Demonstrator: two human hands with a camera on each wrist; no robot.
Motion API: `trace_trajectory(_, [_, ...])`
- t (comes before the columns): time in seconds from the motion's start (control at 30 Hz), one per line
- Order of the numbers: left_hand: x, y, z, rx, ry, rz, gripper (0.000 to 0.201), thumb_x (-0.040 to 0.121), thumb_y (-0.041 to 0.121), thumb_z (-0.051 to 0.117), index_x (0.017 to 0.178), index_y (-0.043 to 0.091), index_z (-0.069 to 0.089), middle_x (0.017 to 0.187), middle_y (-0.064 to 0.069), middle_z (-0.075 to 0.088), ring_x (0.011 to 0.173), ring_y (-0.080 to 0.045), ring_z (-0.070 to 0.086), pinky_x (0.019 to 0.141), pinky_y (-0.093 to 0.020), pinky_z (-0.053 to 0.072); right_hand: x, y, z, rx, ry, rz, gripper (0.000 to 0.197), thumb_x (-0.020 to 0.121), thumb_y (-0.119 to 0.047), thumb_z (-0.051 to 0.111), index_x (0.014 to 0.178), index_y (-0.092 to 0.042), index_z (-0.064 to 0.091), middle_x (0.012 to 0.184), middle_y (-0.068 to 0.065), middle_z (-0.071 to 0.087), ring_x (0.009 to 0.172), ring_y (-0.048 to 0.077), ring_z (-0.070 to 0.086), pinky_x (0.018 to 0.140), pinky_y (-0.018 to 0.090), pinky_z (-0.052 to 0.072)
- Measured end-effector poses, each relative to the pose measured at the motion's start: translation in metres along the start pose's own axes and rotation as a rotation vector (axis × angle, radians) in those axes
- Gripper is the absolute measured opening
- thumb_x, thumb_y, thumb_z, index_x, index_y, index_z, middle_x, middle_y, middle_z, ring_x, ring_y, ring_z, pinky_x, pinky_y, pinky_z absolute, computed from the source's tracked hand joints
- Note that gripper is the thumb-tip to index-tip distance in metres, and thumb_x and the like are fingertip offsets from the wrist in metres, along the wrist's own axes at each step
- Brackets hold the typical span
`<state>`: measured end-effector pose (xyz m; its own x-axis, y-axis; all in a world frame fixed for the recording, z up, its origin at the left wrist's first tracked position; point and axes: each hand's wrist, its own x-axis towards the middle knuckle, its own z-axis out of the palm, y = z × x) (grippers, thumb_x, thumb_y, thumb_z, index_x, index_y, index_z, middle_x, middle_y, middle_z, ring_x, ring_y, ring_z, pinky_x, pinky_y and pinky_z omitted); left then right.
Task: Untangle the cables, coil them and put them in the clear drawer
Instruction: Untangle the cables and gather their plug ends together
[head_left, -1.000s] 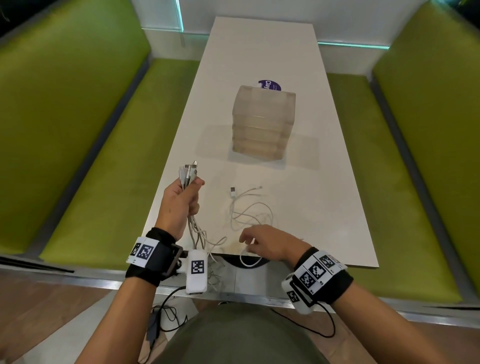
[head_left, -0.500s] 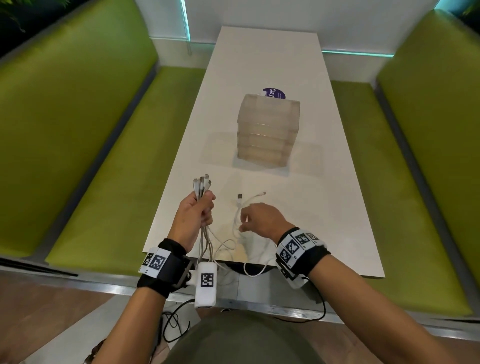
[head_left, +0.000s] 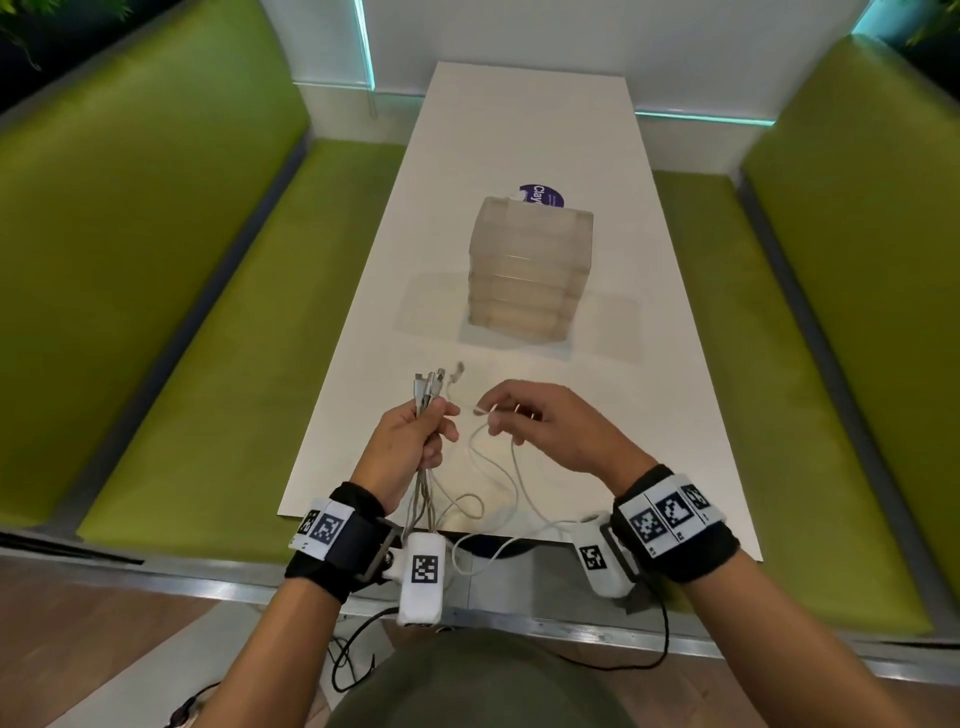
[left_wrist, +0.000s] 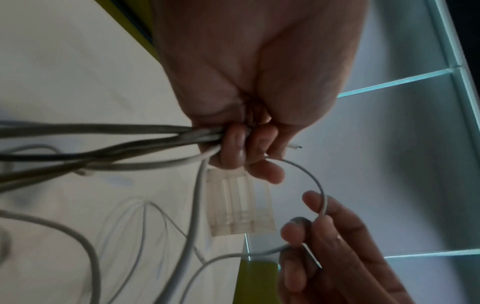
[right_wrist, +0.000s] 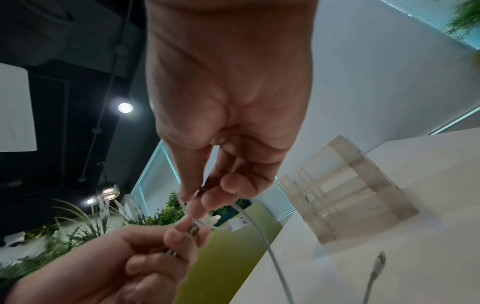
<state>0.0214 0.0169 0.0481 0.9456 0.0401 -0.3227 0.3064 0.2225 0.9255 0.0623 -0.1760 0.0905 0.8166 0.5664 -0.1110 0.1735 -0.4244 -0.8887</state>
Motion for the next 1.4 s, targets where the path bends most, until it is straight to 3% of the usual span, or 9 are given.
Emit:
trace_trajectory(0.13, [-0.001, 0.004, 0.005, -0.115, -0.029, -0.011, 0.028, 0.100, 0.022, 0.043, 0.100, 0.002, 0.063, 0.067, -0.002, 0.060, 0.044, -0.007, 0.033, 0.045, -0.018, 0.030, -0.003, 0.008, 0.010, -0.055, -0.116, -0.029, 0.013, 0.089, -0.018, 0.065, 0.101, -0.022, 0.071, 0.085, -0.006, 0.065, 0.070, 0.003, 0.053, 0.069, 0.011, 0.041])
trace_trajectory(0.27, [-0.001, 0.009, 0.002, -0.148, 0.009, 0.006, 0.028, 0.100, 0.024, 0.041, 0.098, 0.006, 0.062, 0.062, 0.002, 0.061, 0.047, -0.008, 0.041, 0.054, -0.022, 0.035, -0.005, 0.015, 0.020, -0.096, -0.195, -0.053, 0.015, 0.089, -0.019, 0.064, 0.101, -0.025, 0.071, 0.098, -0.003, 0.070, 0.092, 0.012, 0.062, 0.084, 0.026, 0.048])
trace_trajectory(0.4, [-0.003, 0.008, 0.001, -0.250, 0.040, 0.024, 0.025, 0.100, 0.024, 0.040, 0.093, 0.007, 0.058, 0.055, 0.002, 0.052, 0.055, -0.013, 0.050, 0.065, -0.026, 0.043, -0.004, 0.016, 0.025, -0.097, -0.168, -0.032, 0.012, 0.090, -0.022, 0.064, 0.097, -0.029, 0.071, 0.092, -0.004, 0.070, 0.084, 0.017, 0.061, 0.078, 0.030, 0.047])
trace_trajectory(0.5, [-0.004, 0.008, 0.003, -0.453, 0.027, 0.004, 0.025, 0.100, 0.023, 0.039, 0.086, 0.009, 0.054, 0.051, 0.003, 0.045, 0.058, -0.014, 0.056, 0.073, -0.032, 0.058, -0.003, 0.013, 0.026, -0.156, -0.184, 0.013, 0.010, 0.091, -0.028, 0.062, 0.087, -0.023, 0.069, 0.076, -0.010, 0.066, 0.071, 0.000, 0.057, 0.067, 0.017, 0.042])
trace_trajectory(0.7, [0.003, 0.020, -0.029, -0.668, 0.082, 0.049, 0.024, 0.098, 0.030, 0.038, 0.081, 0.015, 0.048, 0.051, 0.009, 0.037, 0.040, -0.002, 0.033, 0.040, -0.014, 0.031, -0.015, 0.031, 0.005, -0.196, -0.444, 0.252, 0.022, 0.095, -0.031, 0.053, 0.087, -0.014, 0.066, 0.068, -0.009, 0.058, 0.046, 0.000, 0.042, 0.052, 0.014, 0.034])
trace_trajectory(0.9, [0.001, 0.018, -0.033, -0.396, 0.128, 0.076, 0.028, 0.100, 0.030, 0.039, 0.080, 0.014, 0.049, 0.050, 0.010, 0.032, 0.039, -0.003, 0.023, 0.038, -0.017, 0.017, -0.016, 0.037, -0.010, -0.147, -0.271, 0.195, 0.018, 0.096, -0.024, 0.052, 0.084, -0.020, 0.065, 0.073, -0.007, 0.061, 0.050, -0.001, 0.044, 0.056, 0.015, 0.039])
trace_trajectory(1.07, [-0.016, 0.006, 0.002, 0.113, -0.047, 0.075, 0.030, 0.080, 0.039, 0.061, 0.093, 0.012, 0.062, 0.053, 0.013, 0.036, 0.048, -0.007, 0.026, 0.044, -0.019, 0.025, -0.008, 0.017, -0.002, 0.028, -0.025, 0.084, 0.023, 0.095, -0.025, 0.055, 0.081, -0.013, 0.069, 0.060, -0.008, 0.059, 0.050, 0.006, 0.040, 0.053, 0.015, 0.035])
trace_trajectory(1.2, [-0.018, 0.001, 0.020, 0.256, -0.071, 0.124, 0.017, 0.086, 0.021, 0.066, 0.090, 0.005, 0.065, 0.052, 0.007, 0.032, 0.046, -0.010, 0.025, 0.044, -0.024, 0.023, -0.001, 0.004, 0.012, 0.104, 0.086, 0.044, 0.026, 0.094, -0.027, 0.057, 0.071, -0.021, 0.067, 0.056, -0.006, 0.058, 0.044, 0.003, 0.040, 0.051, 0.017, 0.034])
trace_trajectory(1.4, [-0.008, 0.015, -0.011, -0.226, 0.232, 0.098, 0.018, 0.093, 0.005, 0.052, 0.077, 0.013, 0.055, 0.044, 0.012, 0.033, 0.036, -0.003, 0.024, 0.037, -0.017, 0.020, -0.011, 0.022, 0.002, -0.163, -0.381, 0.185, 0.018, 0.093, -0.028, 0.056, 0.082, -0.017, 0.065, 0.069, -0.006, 0.063, 0.050, 0.002, 0.046, 0.056, 0.020, 0.040])
